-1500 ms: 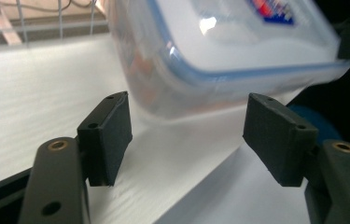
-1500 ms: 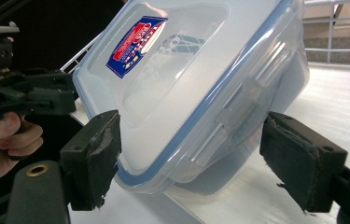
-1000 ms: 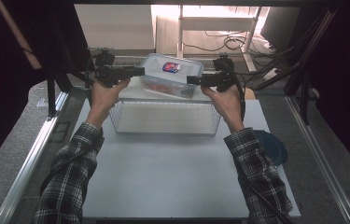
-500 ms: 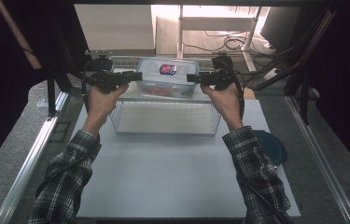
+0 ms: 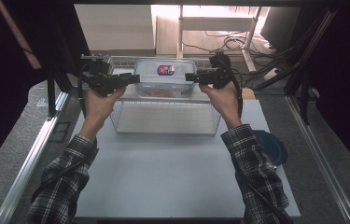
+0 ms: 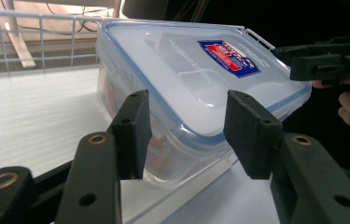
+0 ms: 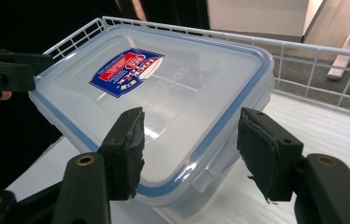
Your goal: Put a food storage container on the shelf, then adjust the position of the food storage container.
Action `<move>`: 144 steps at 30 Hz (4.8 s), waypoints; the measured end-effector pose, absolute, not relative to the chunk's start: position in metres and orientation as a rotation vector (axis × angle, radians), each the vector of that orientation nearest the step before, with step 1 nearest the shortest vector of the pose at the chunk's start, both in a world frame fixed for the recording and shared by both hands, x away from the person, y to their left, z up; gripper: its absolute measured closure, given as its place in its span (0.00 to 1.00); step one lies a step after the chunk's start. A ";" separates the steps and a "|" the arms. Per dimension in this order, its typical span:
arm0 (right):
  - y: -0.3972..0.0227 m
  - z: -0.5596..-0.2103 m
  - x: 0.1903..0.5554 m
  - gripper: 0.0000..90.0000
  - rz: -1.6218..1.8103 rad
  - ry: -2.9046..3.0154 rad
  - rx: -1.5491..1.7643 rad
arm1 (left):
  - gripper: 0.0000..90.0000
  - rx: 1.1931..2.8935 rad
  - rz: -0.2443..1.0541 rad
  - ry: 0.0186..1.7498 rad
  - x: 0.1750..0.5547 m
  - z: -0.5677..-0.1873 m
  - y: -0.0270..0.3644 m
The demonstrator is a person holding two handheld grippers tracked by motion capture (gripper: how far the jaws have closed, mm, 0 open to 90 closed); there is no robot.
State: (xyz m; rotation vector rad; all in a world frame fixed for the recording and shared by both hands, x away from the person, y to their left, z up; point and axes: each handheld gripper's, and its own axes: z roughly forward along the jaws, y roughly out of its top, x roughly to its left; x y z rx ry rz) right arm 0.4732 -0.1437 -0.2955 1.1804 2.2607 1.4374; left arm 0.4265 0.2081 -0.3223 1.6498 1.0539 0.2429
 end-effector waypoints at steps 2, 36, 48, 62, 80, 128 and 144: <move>-0.143 -0.294 0.470 0.38 1.430 2.255 1.155 | 0.48 1.640 0.254 1.024 0.423 -0.319 0.210; -0.160 -0.344 0.366 0.01 1.396 2.276 0.821 | 0.06 1.824 0.293 0.854 0.316 -0.384 0.202; -0.178 -0.371 0.338 0.01 1.419 2.270 0.818 | 0.05 1.815 0.277 0.858 0.286 -0.423 0.199; -0.197 -0.409 0.315 0.01 1.359 2.285 0.881 | 0.06 1.826 0.340 0.864 0.254 -0.457 0.206; -0.212 -0.455 0.275 0.01 1.316 2.286 0.905 | 0.06 1.895 0.356 0.884 0.224 -0.496 0.203; -0.338 -0.448 0.324 0.99 1.108 2.069 1.328 | 0.06 1.983 0.303 0.903 0.223 -0.527 0.198; -0.415 -0.455 0.355 0.99 0.883 1.818 1.548 | 0.07 1.982 0.283 0.910 0.225 -0.529 0.197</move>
